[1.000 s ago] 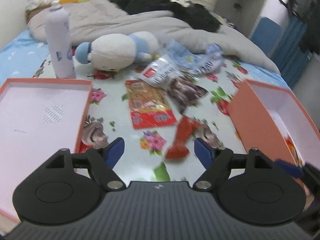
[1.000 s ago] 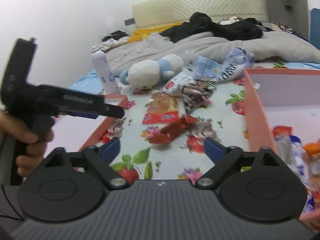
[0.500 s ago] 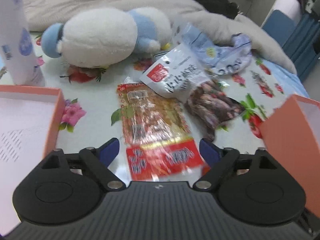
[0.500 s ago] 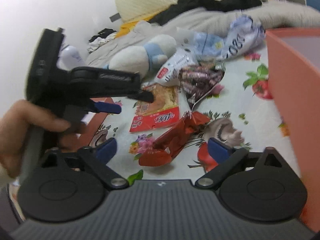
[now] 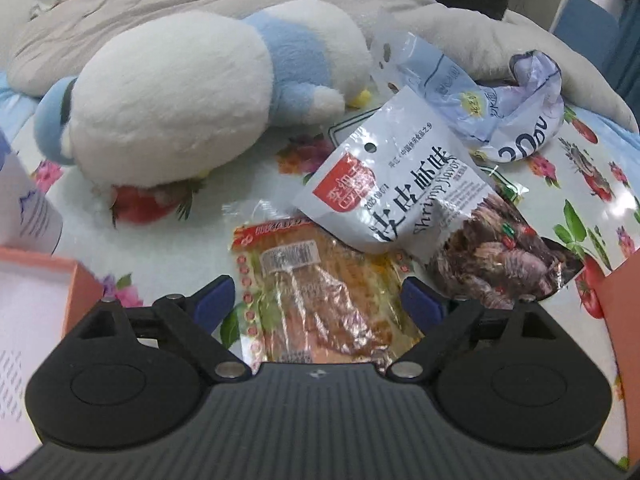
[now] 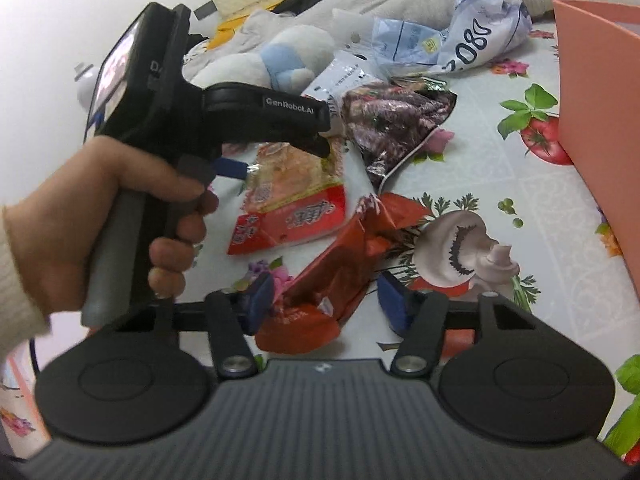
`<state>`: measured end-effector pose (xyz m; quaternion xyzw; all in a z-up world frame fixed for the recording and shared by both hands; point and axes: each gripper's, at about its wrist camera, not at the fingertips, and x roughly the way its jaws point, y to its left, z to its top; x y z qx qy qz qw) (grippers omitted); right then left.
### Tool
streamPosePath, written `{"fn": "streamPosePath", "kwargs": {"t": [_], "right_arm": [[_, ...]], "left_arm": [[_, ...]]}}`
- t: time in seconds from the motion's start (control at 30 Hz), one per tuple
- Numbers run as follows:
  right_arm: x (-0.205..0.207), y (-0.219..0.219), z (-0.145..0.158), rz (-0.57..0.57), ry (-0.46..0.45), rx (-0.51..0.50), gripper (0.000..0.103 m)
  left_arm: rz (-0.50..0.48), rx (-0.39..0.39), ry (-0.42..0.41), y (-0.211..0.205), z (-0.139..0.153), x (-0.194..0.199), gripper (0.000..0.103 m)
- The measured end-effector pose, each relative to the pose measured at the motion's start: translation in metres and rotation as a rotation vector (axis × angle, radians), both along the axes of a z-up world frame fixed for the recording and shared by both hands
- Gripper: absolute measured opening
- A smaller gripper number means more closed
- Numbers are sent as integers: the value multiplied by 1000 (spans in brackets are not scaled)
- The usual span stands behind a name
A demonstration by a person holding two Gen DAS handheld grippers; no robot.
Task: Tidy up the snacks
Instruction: 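Grasp the bread packet with the left tool while the right grasps the red packet, then carry the bread packet and red packet over the deep box with both tools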
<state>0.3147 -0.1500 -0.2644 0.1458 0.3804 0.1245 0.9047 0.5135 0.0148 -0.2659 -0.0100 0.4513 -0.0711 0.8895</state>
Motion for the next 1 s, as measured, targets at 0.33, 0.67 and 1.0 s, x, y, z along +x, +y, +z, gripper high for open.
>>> {"fn": "streamPosePath", "kwargs": {"t": [0.33, 0.67, 1.0], "right_arm": [[-7, -10, 4, -30, 4, -64, 32], [-32, -24, 10, -42, 3, -83, 20], [-68, -27, 15, 6, -25, -153, 20]], "left_arm": [[-48, 65, 1, -11, 0, -9, 85], [-55, 85, -24, -30, 2, -55, 75], [-55, 95, -16, -41, 7, -103, 50]]}}
